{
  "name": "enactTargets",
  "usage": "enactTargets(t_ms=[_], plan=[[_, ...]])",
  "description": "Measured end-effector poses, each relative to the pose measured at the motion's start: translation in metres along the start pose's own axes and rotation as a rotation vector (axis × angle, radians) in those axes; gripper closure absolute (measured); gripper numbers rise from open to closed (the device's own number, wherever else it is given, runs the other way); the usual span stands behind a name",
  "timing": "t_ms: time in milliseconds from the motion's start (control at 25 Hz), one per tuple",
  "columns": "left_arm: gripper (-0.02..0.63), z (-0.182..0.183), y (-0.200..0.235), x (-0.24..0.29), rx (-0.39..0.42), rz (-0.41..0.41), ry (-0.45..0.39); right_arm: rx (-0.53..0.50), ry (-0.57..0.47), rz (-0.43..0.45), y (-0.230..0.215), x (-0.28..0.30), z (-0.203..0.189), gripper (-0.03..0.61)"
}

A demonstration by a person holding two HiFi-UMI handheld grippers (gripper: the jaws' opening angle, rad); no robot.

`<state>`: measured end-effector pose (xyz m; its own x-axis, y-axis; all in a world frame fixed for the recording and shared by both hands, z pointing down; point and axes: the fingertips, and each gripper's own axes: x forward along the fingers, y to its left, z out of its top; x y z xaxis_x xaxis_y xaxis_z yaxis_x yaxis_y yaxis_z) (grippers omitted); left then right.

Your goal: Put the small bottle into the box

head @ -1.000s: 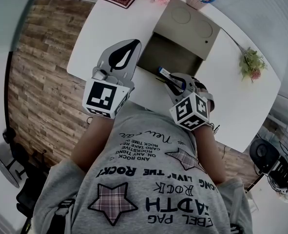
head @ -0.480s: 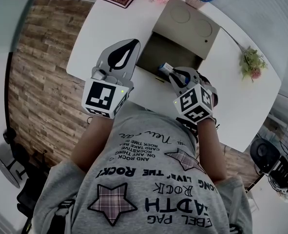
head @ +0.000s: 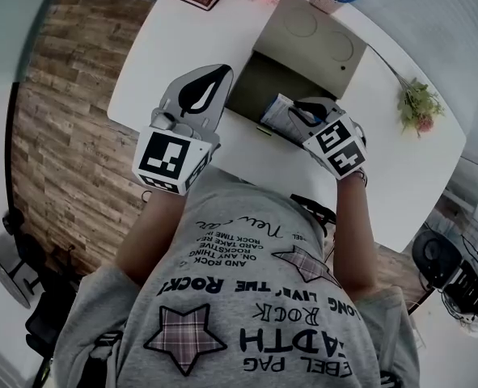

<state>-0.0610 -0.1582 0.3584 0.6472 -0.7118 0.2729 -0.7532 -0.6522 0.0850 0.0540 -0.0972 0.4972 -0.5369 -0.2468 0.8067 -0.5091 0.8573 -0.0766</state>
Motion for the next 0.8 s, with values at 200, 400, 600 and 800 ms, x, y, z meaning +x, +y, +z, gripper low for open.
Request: enactTargets(t_ms=[200, 400, 600, 800], plan=[[0.603, -0.002, -0.001, -0.003, -0.001, -0.002, 0.005, 0.024, 0.0, -0.002, -0.006, 0.006, -0.004, 0.512], [0.603, -0.003, -0.001, -0.002, 0.002, 0.002, 0.013, 0.041, 0.017, 0.004, -0.011, 0.013, -0.012, 0.512], [0.603, -0.004, 0.001, -0.003, 0.003, 0.006, 0.016, 0.036, 0.039, 0.005, -0.016, 0.02, -0.018, 0.512], [0.603, -0.008, 0.002, -0.005, 0.0, 0.009, 0.028, 0.05, 0.04, 0.013, -0.017, 0.026, -0.02, 0.512]])
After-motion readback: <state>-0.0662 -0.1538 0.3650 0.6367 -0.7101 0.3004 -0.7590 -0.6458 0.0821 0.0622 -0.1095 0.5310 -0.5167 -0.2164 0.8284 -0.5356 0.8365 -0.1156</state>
